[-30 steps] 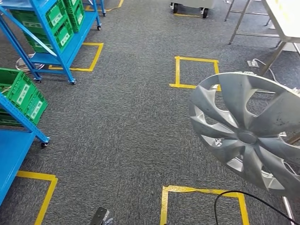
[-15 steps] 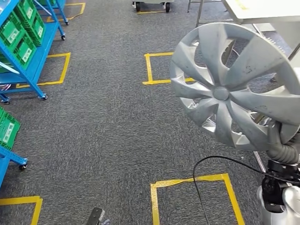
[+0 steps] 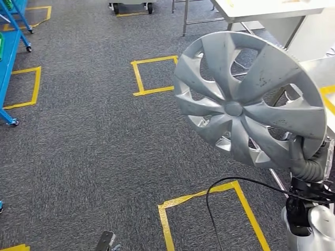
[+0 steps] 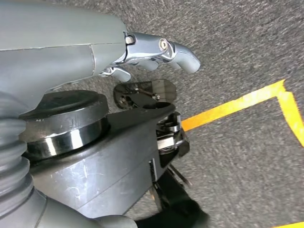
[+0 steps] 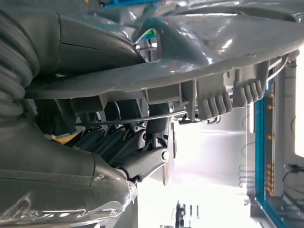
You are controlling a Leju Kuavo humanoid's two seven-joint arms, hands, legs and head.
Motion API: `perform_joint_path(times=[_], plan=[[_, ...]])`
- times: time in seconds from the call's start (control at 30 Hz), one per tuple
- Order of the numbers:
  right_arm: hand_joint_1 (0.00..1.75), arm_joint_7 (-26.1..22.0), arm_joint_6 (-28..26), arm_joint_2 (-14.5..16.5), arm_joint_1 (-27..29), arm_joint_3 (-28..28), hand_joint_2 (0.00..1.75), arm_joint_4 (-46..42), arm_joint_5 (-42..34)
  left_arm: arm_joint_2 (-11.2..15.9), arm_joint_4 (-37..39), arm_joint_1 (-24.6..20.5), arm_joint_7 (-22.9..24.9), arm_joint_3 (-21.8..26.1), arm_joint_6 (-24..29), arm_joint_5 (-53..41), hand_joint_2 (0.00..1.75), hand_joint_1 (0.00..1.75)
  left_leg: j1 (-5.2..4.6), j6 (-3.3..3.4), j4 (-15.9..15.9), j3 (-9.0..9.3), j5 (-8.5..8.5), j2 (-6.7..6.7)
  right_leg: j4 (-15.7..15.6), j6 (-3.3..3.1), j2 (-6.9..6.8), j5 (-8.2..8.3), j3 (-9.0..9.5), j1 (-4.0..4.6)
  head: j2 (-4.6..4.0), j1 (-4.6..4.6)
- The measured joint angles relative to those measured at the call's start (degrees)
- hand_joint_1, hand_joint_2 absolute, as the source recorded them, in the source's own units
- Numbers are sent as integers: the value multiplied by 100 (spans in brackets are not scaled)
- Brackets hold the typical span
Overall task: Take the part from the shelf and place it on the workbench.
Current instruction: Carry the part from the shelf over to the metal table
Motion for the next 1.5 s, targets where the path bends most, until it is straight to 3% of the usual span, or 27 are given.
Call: perform_joint_path(times=[0.03, 0.07, 0.1, 0.17, 0.23, 0.3, 0.33, 0.4, 0.47, 0.53, 0.6, 0.67, 0.73, 0.8, 0.83, 0.9, 0.97, 1.03, 1.07, 1.1, 1.17, 1.23, 1.27, 1.33, 1.4, 1.47, 1.5], plan=[[175, -2, -5, -9, 10, 10, 175, 11, -3, 3, 0, 5, 4, 7, 1, 1, 175, 0, -5, 4, 0, 7, -9, 77, 95, -2, -14, 12, -42, 0, 0, 3], [175, -2, -8, -20, 18, 18, 175, 20, -5, 4, 0, 6, 7, 11, 2, 1, 175, 0, -9, 2, 0, 19, -21, 151, -26, -6, -30, 115, 28, 1, 0, 2], [175, -2, -9, -27, 22, 26, 175, 25, -7, 3, 0, 5, 7, 14, 2, 1, 175, 0, -11, -6, 0, 38, -37, 224, -342, -16, -75, 285, 206, 3, 0, 2], [175, -4, -11, -38, 6, 43, 175, 26, -8, 2, 0, 3, 7, 19, 1, 0, 175, 0, -34, -51, 8, 79, -81, 349, -1083, -53, -307, 531, 623, 42, 0, 2], [175, -4, -17, -46, -24, 61, 175, 28, -12, 3, 0, 1, 11, 23, 1, -1, 175, 0, -64, -106, 9, 107, -113, 464, -1412, -118, -424, 576, 797, 98, 0, -14], [175, -4, -36, -59, -41, 69, 175, 30, -25, -1, 0, -4, 19, 28, 1, -2, 175, 0, -64, -164, -11, 128, -132, 585, -1442, -198, -279, 590, 787, 118, 0, -27], [175, -5, -47, -66, -41, 69, 175, 30, -31, -3, 0, -10, 22, 31, 1, -2, 175, 0, -52, -196, 8, 130, -166, 545, -1465, -228, -202, 601, 789, 111, 0, -33], [175, -4, -57, -74, -51, 71, 175, 31, -38, -9, 0, -20, 24, 34, 1, -2, 175, 0, -34, -247, 311, -5, -369, 280, -1509, -285, -68, 628, 809, 78, 0, -60], [175, -4, -60, -75, -65, 73, 175, 40, -42, -7, 0, -15, 24, 35, 1, -2, 175, 0, -29, -262, 1006, -361, -686, 15, -1516, -317, 62, 634, 810, 65, 0, -83], [175, -3, -60, -76, -65, 75, 175, 54, -43, 1, 0, -1, 24, 38, 1, -2, 175, 0, -29, -262, 1484, -656, -772, -50, -1514, -328, 223, 633, 810, 61, 0, -87], [175, -2, -60, -76, -60, 76, 175, 62, -43, 3, 0, -2, 24, 40, 1, -2, 175, 0, -20, -256, 1207, -592, -452, -97, -1510, -315, 401, 637, 811, 43, 0, -86], [175, -3, -61, -76, -66, 76, 175, 63, -48, 0, 0, -6, 24, 40, 1, -2, 175, 0, 31, -265, 506, -289, -76, -352, -1483, -265, 575, 637, 791, 27, 0, -89], [175, -2, -68, -76, -83, 76, 175, 65, -63, -3, 0, -13, 25, 40, 1, -2, 175, 0, 70, -246, 102, -111, 34, -579, -1462, -188, 728, 648, 739, 14, 1, -91], [175, -1, -82, -78, -87, 75, 175, 72, -93, -4, 0, -23, 26, 42, 4, -3, 175, 0, 57, -168, 50, -93, 26, -509, -1493, -108, 869, 685, 690, -16, 1, -99], [175, -2, -93, -84, -81, 73, 175, 76, -110, -4, 0, -27, 28, 44, 7, -4, 175, 0, 51, -124, 39, -87, 37, -432, -1486, -79, 822, 684, 663, -16, 0, -99], [175, -2, -119, -97, -98, 72, 175, 83, -144, -9, 0, -26, 34, 46, 11, -5, 175, 0, 45, -44, 18, -74, 52, -281, -1205, -44, 488, 528, 507, 11, 0, -59], [175, 0, -135, -102, -130, 78, 175, 97, -183, -8, 0, -12, 75, 48, 14, -27, 175, 0, 11, 0, 18, -65, 39, -135, -507, -26, 107, 191, 182, 29, 0, -26], [175, 11, -148, -102, -155, 85, 175, 133, -216, 0, 0, 1, 127, 45, 31, -107, 175, 0, -11, 18, 19, -56, 21, 30, 63, -19, -2, 2, -83, 26, 0, -27], [175, 17, -157, -102, -172, 90, 175, 158, -226, 2, 0, 2, 135, 39, 45, -155, 175, 0, -17, 21, 19, -46, 9, 111, 71, -23, -21, 49, -75, 26, 0, -26], [175, 21, -165, -102, -194, 96, 175, 181, -231, -1, 0, 0, 125, 28, 62, -192, 175, 0, -21, 17, 19, -31, -4, 187, -150, -32, -52, 185, 55, 29, 0, -27], [175, 22, -176, -102, -251, 108, 175, 209, -233, -8, 0, -5, 101, 6, 86, -226, 175, 0, -42, -13, 20, 18, -45, 315, -913, -66, -318, 483, 509, 76, 0, -25], [175, 21, -186, -102, -310, 114, 175, 224, -240, -9, 0, -7, 92, -9, 94, -242, 175, 0, -75, -62, 24, 61, -83, 420, -1376, -129, -530, 591, 782, 132, 0, -32], [175, 20, -191, -104, -332, 114, 175, 233, -245, -9, 0, -7, 89, -16, 95, -249, 175, 0, -87, -89, 19, 76, -93, 479, -1420, -161, -520, 576, 798, 155, 0, -36], [175, 20, -200, -109, -346, 110, 175, 244, -251, -10, 0, -15, 80, -36, 92, -269, 175, 0, -79, -149, 11, 103, -123, 567, -1451, -222, -348, 602, 786, 139, 0, -37], [175, 21, -208, -112, -369, 110, 175, 249, -255, -13, 0, -29, 63, -50, 83, -293, 175, 0, -57, -208, 201, 29, -264, 351, -1493, -278, -191, 631, 794, 99, 0, -48], [175, 20, -220, -111, -404, 111, 175, 254, -263, -11, 0, -26, 46, -57, 71, -316, 175, 0, -43, -238, 821, -287, -570, 38, -1508, -318, -44, 642, 799, 66, 0, -68], [175, 20, -230, -111, -414, 111, 175, 258, -267, -7, 0, -18, 44, -60, 68, -326, 175, 0, -42, -246, 1184, -490, -709, -24, -1508, -330, 39, 642, 798, 58, 0, -73]])
